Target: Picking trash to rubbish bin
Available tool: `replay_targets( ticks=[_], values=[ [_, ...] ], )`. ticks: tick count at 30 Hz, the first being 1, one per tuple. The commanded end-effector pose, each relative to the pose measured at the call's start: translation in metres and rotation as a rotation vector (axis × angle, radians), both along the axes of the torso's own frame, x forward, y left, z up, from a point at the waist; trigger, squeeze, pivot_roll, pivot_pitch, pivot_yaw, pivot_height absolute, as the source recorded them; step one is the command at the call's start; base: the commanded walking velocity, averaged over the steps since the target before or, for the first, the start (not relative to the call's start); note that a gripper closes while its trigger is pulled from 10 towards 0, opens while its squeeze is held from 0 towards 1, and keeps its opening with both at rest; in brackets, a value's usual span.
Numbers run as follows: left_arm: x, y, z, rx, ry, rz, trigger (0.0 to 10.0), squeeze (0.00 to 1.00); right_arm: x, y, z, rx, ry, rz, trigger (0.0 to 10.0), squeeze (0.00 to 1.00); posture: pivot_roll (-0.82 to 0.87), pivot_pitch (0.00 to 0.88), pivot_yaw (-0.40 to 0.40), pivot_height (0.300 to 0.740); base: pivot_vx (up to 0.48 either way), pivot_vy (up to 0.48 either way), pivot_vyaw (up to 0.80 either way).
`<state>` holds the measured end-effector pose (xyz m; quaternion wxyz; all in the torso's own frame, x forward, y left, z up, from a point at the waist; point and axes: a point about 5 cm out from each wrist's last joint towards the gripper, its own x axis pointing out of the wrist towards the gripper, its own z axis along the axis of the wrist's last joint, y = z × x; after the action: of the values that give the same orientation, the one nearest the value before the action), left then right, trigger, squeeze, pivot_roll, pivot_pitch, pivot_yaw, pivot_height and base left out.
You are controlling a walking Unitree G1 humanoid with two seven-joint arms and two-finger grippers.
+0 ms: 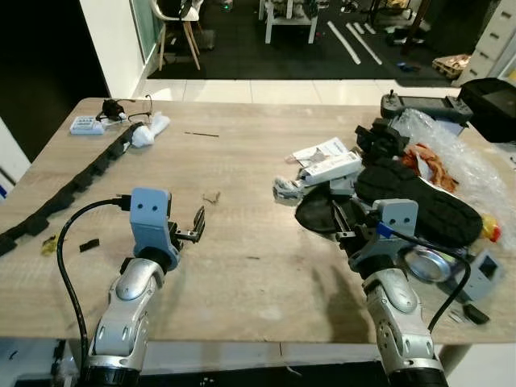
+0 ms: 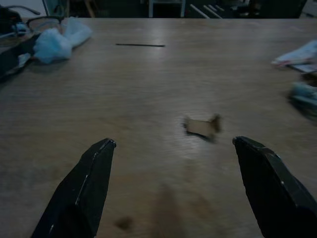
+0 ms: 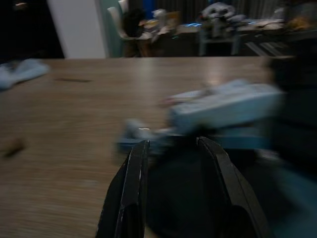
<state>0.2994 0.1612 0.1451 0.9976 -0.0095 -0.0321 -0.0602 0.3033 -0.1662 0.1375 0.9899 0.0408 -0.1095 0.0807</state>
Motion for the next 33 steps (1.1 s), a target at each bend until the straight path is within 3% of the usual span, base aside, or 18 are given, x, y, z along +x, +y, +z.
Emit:
replay_targets(
  ticks=[1, 6, 13, 18, 33],
  values=[
    [-0.001, 0.002, -0.001, 0.013, 0.008, 0.003, 10.0, 0.00, -0.001, -0.001, -0.005, 0.008, 0.028, 0.014, 10.0, 0.00, 0.04, 0.126, 0.002, 0.740, 0.364, 0.000, 0.00],
    [-0.002, 0.005, 0.000, 0.018, 0.006, 0.010, 10.0, 0.00, -0.002, 0.015, -0.002, -0.070, 0.016, 0.116, 10.0, 0.00, 0.04, 0.126, -0.001, 0.740, 0.363, 0.000, 0.48],
    [-0.002, 0.008, 0.000, 0.024, 0.007, 0.018, 10.0, 0.00, -0.003, 0.020, -0.004, -0.074, 0.021, 0.142, 10.0, 0.00, 0.04, 0.123, -0.001, 0.740, 0.357, 0.000, 0.77],
    [-0.001, 0.008, -0.001, 0.028, 0.010, 0.021, 10.0, 0.00, -0.005, 0.023, -0.008, -0.070, 0.045, 0.181, 10.0, 0.00, 0.04, 0.120, 0.001, 0.740, 0.310, 0.000, 0.00],
    [-0.003, 0.010, -0.004, 0.017, 0.030, 0.035, 10.0, 0.00, -0.011, 0.033, -0.014, -0.097, 0.070, 0.260, 10.0, 0.00, 0.04, 0.116, 0.000, 0.740, 0.000, 0.000, 0.00]
  ],
)
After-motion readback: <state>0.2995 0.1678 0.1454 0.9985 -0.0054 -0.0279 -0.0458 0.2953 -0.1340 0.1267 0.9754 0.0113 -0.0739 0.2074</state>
